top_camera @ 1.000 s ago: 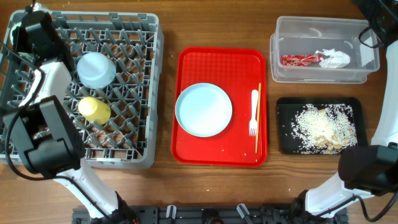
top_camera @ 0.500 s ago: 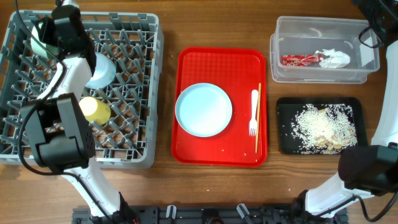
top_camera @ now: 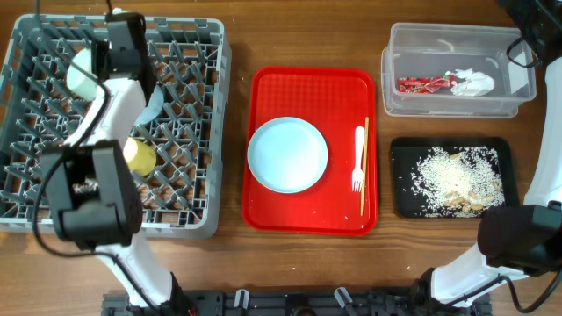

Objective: Sort waste into correct bins and load items into the dishwasher rack
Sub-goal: 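Set the saucer upside down in the rack and release it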

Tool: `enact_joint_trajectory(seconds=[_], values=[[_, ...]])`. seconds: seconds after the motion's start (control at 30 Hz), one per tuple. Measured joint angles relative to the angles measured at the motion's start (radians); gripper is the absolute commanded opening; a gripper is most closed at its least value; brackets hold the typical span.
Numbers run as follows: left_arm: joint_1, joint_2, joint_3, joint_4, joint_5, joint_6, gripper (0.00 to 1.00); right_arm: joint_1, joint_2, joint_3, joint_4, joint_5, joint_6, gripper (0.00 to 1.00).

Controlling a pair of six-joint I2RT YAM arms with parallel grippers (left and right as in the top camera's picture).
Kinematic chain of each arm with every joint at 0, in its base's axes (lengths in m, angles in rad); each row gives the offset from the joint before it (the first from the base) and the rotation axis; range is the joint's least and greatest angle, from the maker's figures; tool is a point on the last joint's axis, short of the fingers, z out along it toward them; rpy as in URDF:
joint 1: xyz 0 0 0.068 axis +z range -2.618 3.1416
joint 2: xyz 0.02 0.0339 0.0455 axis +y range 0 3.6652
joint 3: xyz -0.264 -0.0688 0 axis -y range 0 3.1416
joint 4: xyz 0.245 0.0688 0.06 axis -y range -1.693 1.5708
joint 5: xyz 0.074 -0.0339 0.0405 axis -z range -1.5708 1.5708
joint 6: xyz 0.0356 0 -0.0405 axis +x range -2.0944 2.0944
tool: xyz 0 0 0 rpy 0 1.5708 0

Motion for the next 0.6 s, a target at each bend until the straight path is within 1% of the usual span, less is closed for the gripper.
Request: enact_joint_trajectory(seconds=[0.03,0.07,0.1,0.13,0.17,0.23,0.3,0.33,0.4,0.43,0.53,0.6], values=[[0.002,-0.025,0.000,-0.021,0.042,-0.044,0.55,0.000,0.000,0.000,-0.001,0.000,0.000,1.00],[0.005,-0.063,0.000,-0.041,0.095,-0.104,0.50,0.000,0.000,0.000,-0.001,0.000,0.000,1.00],[0.005,-0.070,0.000,-0.044,0.105,-0.142,0.44,0.000,0.000,0.000,0.000,0.000,0.000,1.00],[0.010,-0.131,0.000,-0.066,0.179,-0.203,0.38,0.000,0.000,0.000,0.000,0.000,0.000,1.00],[0.014,-0.164,0.000,-0.070,0.214,-0.246,0.31,0.000,0.000,0.000,0.000,0.000,0.000,1.00],[0.028,-0.217,0.000,-0.065,0.260,-0.339,0.27,0.000,0.000,0.000,0.000,0.000,0.000,1.00],[0.059,-0.257,0.002,-0.048,0.298,-0.423,0.20,0.000,0.000,0.000,0.000,0.000,0.000,1.00],[0.085,-0.266,0.005,-0.046,0.309,-0.465,0.17,0.000,0.000,0.000,0.000,0.000,0.000,1.00],[0.137,-0.268,0.006,-0.057,0.333,-0.536,0.13,0.000,0.000,0.000,0.000,0.000,0.000,1.00],[0.186,-0.262,0.006,-0.078,0.370,-0.585,0.11,0.000,0.000,0.000,0.000,0.000,0.000,1.00],[0.290,-0.230,0.006,-0.089,0.473,-0.665,0.05,0.000,0.000,0.000,0.000,0.000,0.000,1.00],[0.341,-0.206,0.006,-0.088,0.541,-0.688,0.04,0.000,0.000,0.000,0.000,0.000,0.000,1.00]])
